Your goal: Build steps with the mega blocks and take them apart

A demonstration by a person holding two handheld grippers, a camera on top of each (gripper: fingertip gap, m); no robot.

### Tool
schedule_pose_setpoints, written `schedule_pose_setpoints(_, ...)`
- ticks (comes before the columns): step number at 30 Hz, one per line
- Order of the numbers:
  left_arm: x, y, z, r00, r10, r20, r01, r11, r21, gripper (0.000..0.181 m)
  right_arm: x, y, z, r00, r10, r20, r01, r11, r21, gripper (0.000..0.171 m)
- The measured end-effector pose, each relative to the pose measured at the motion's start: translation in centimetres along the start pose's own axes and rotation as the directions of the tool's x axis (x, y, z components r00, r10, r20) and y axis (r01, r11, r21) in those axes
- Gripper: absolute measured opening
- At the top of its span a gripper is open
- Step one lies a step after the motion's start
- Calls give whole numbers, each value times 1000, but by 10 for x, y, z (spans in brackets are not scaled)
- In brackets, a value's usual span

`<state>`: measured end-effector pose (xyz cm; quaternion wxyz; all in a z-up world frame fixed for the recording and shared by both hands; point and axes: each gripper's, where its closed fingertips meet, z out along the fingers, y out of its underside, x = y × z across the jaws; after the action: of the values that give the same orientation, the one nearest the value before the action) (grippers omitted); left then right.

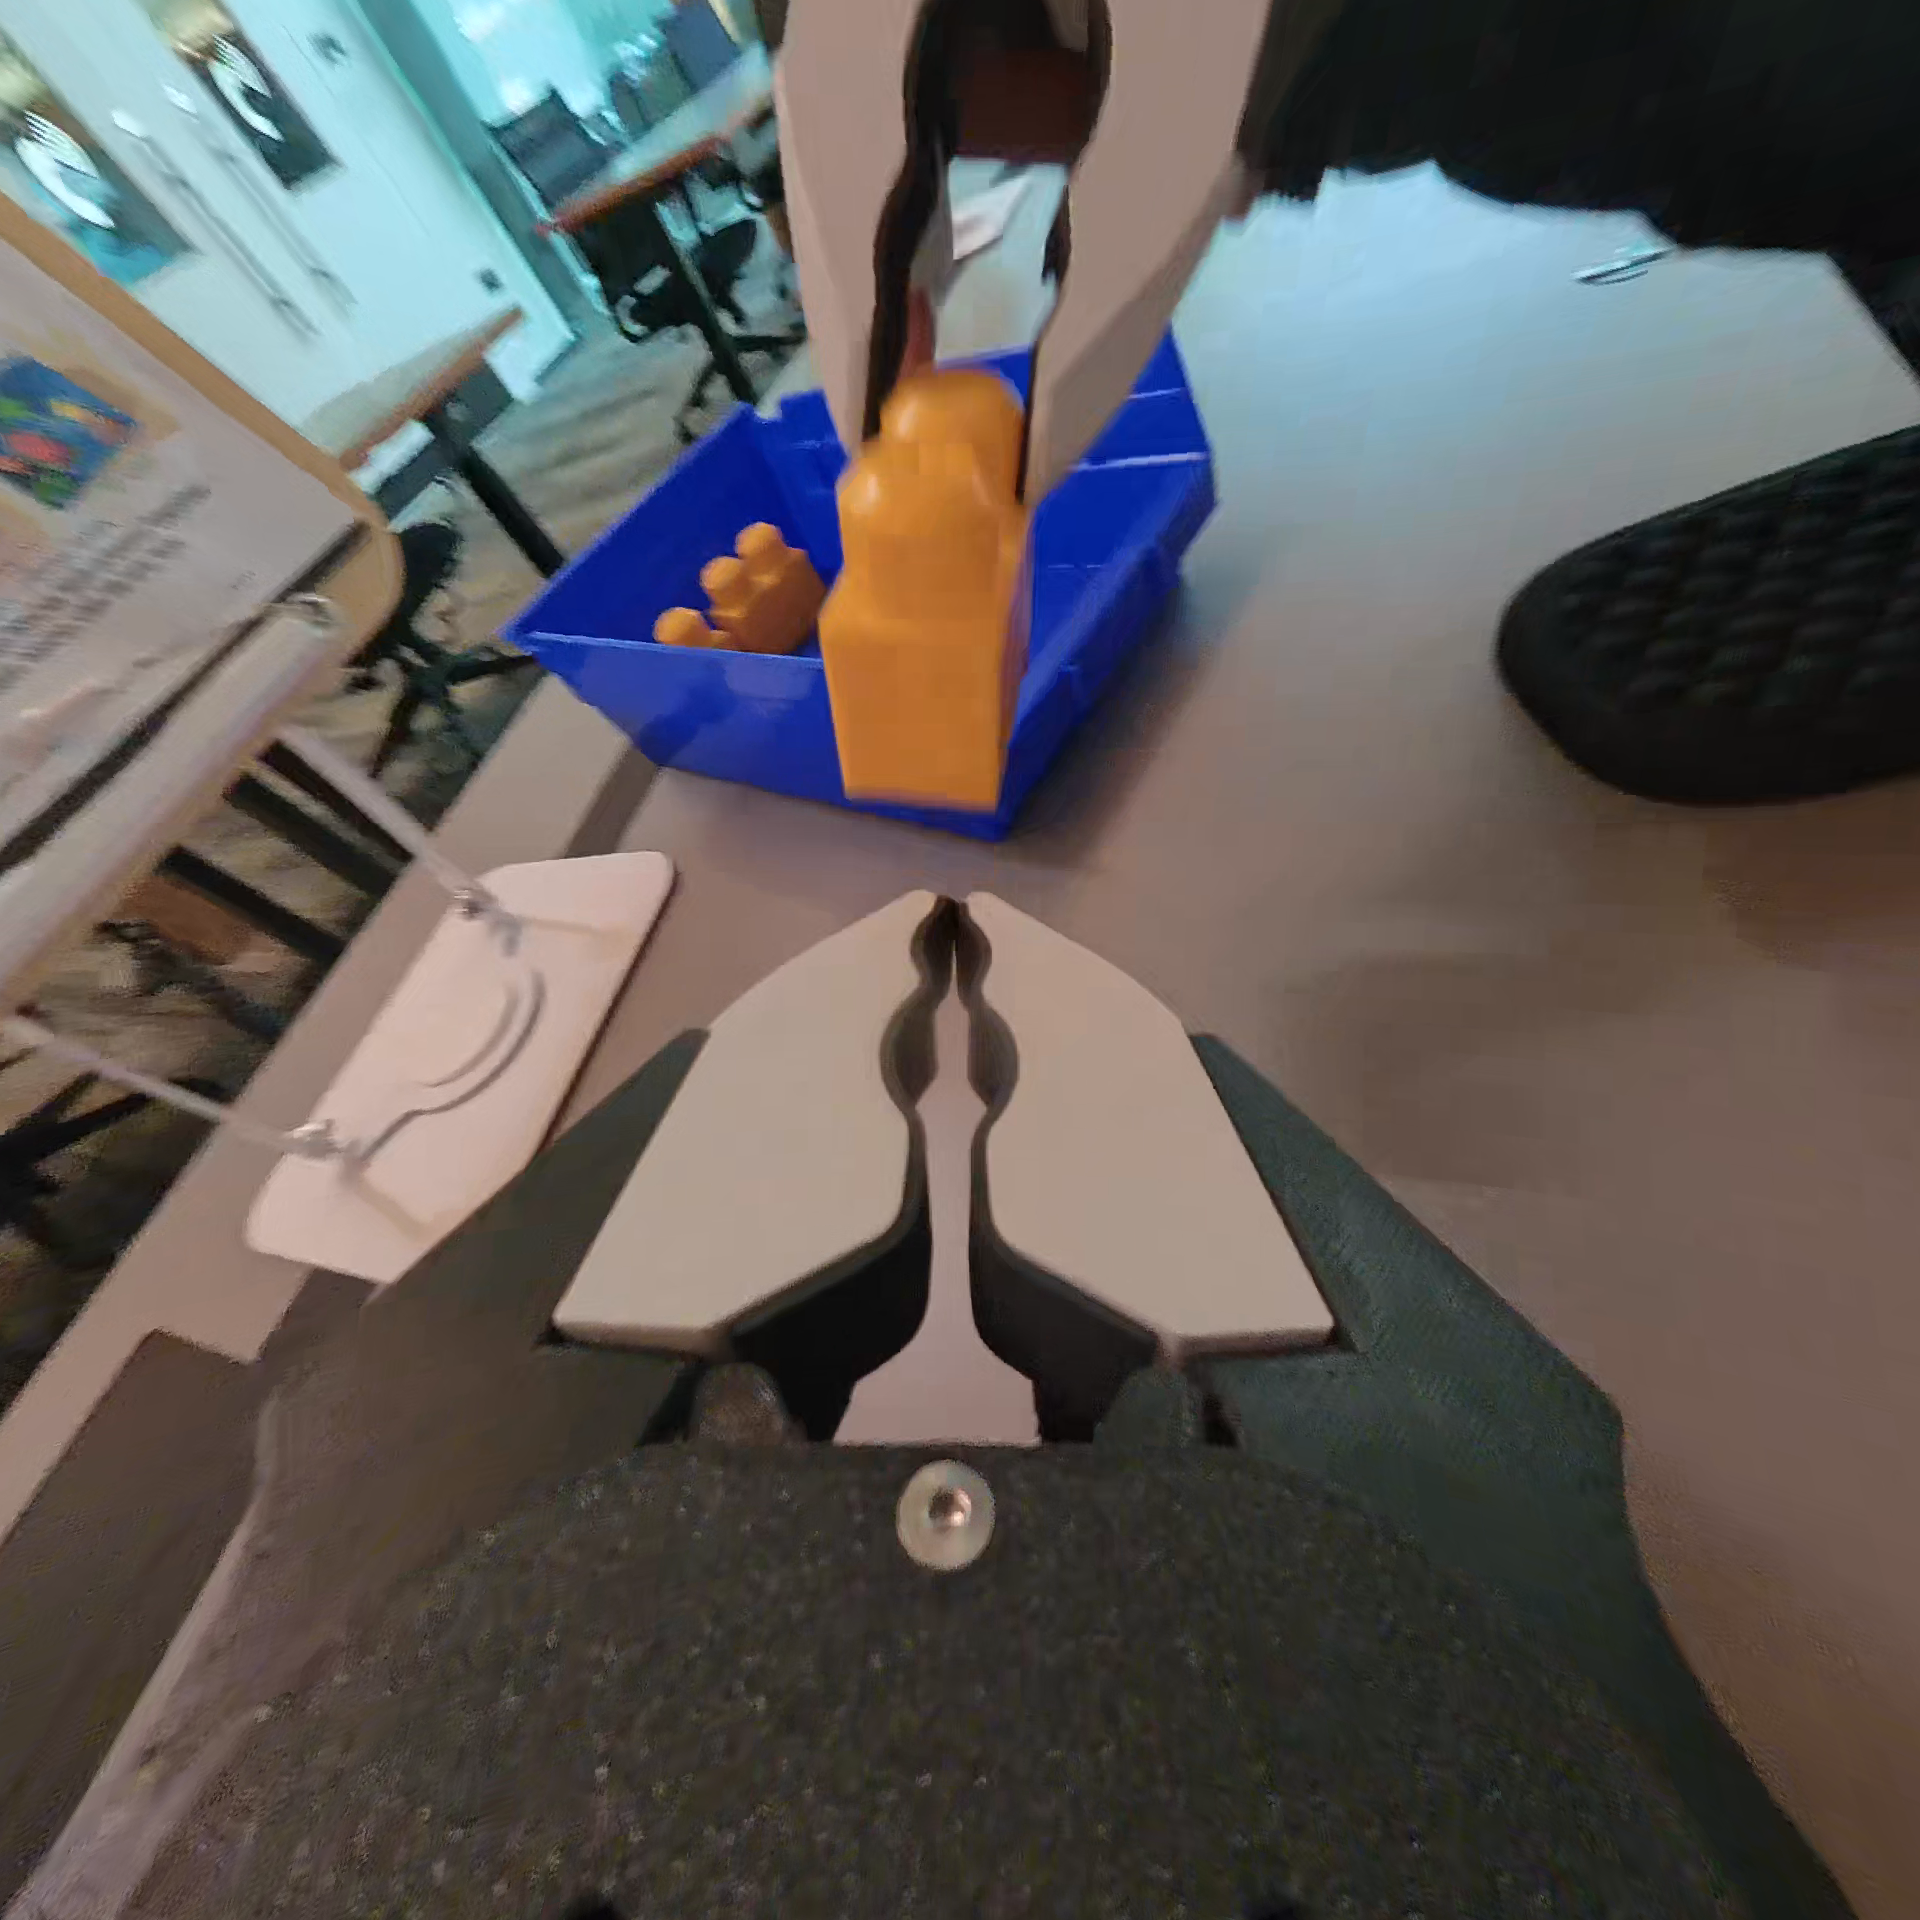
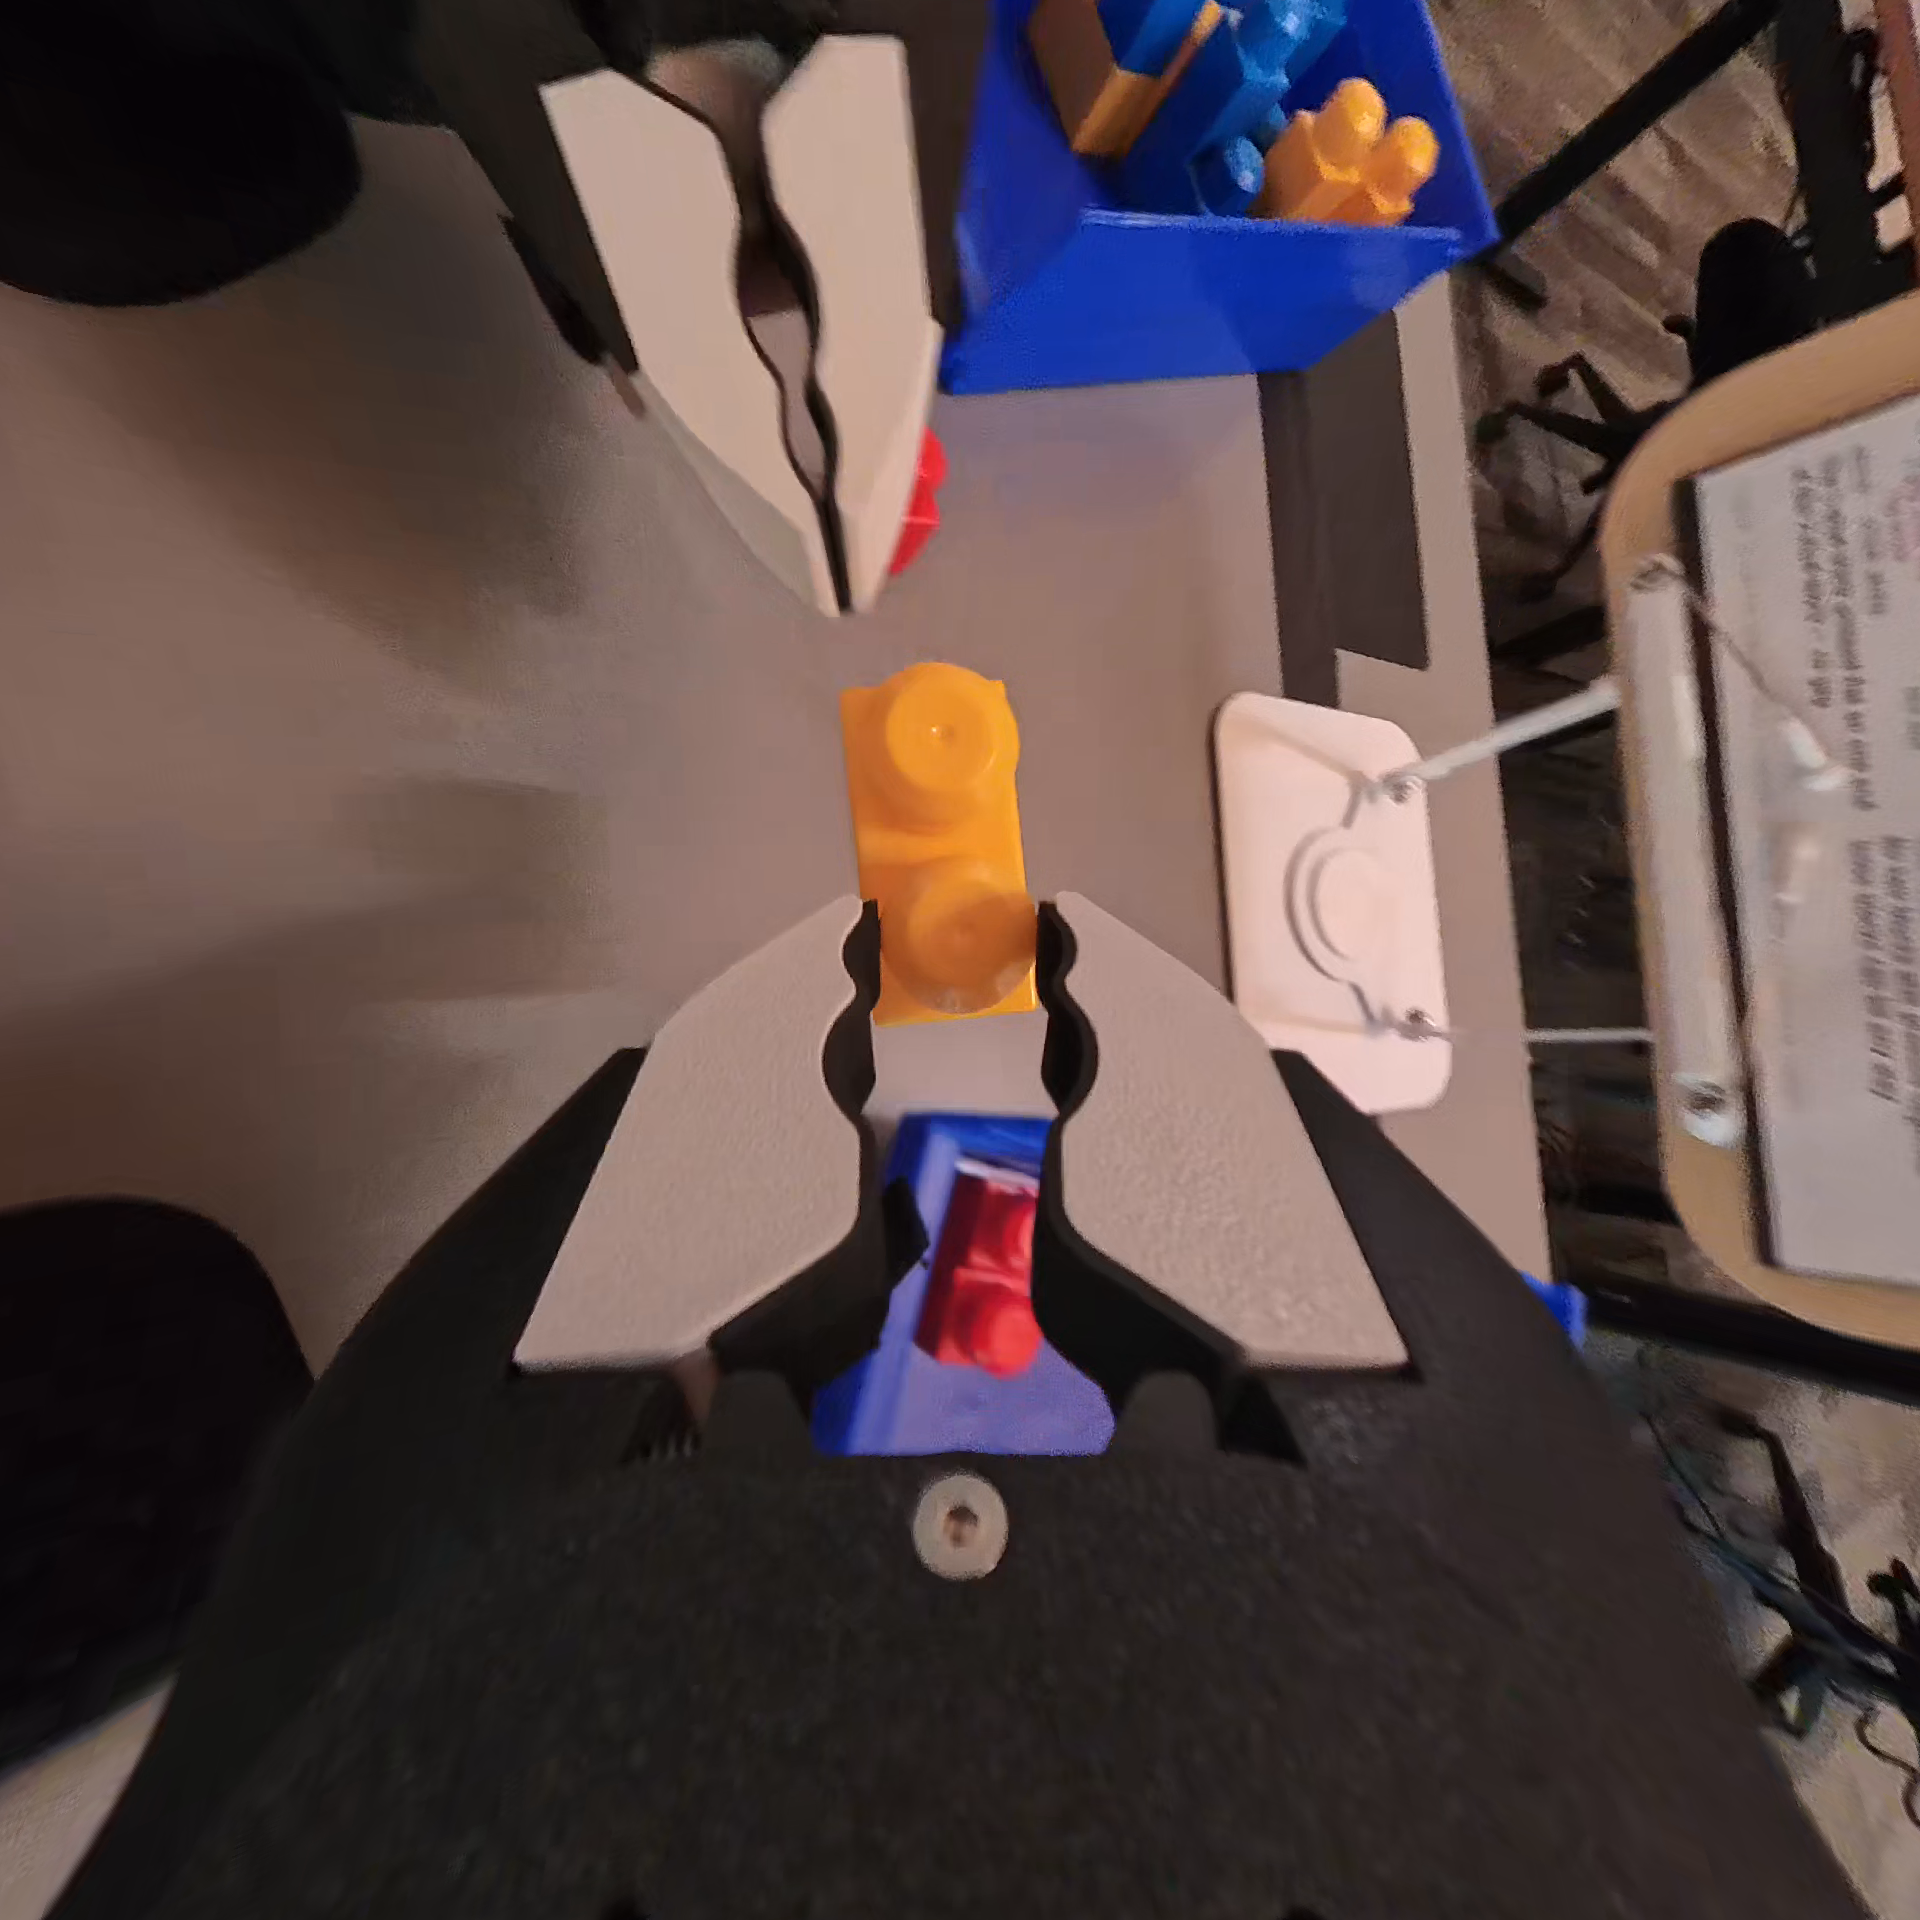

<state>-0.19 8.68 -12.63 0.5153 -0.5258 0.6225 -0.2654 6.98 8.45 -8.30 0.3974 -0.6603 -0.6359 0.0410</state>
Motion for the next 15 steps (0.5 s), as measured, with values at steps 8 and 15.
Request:
schedule_pose_setpoints(8, -15, -2, -9, 997, -40, 64, 38, 999, 31, 0, 108, 68, -67, 982, 128, -141, -155, 968, -198, 29)
schedule_pose_setpoints(15, -29, -3, -13, 988, -108, 111, 99, 992, 84, 0, 141, 164, -64, 940, 285, -185, -334, 874, -353, 29)
